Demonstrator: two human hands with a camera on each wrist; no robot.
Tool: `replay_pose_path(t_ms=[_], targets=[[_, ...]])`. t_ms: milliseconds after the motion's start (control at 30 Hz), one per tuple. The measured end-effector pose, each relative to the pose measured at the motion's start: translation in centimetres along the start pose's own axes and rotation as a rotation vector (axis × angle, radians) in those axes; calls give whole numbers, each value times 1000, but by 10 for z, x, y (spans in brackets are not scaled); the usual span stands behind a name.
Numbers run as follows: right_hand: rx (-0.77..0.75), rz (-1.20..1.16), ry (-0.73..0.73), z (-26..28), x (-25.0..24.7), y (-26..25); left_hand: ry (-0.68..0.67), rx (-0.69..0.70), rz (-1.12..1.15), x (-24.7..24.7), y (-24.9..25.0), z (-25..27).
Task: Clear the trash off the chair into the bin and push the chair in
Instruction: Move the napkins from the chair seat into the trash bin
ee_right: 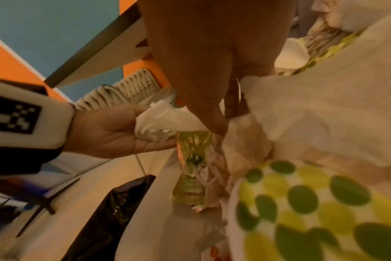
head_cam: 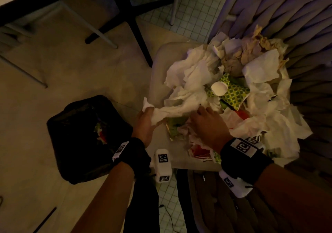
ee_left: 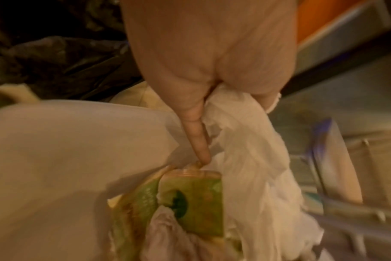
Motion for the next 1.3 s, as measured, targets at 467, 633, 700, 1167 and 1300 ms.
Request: replay_pose_path(t_ms=[467,633,700,1167,1300], targets=[[247,-696,332,-2,-40,49,-128,32,254,-6,37,19],[357,-1003,276,-6,-49,54,-199,71,109,-10,35,26],[362,-999,291,-6,-56,50,-218,82,63,-15,36,29],[125,-962,-33,-85,-79,-201,17,2,115,-199,73,70],[159,-1067,-285,-91,-30,-304,19,64,-157,-276,67,79]])
Point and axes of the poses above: each hand's wrist, its own z-axis away from the middle knuckle, its own x-axis out of the palm, y = z × x, the point moved 3 cm from there along -z, towards the middle knuckle, and after that the axes turned 10 degrees about z, right-handed, at the moved point
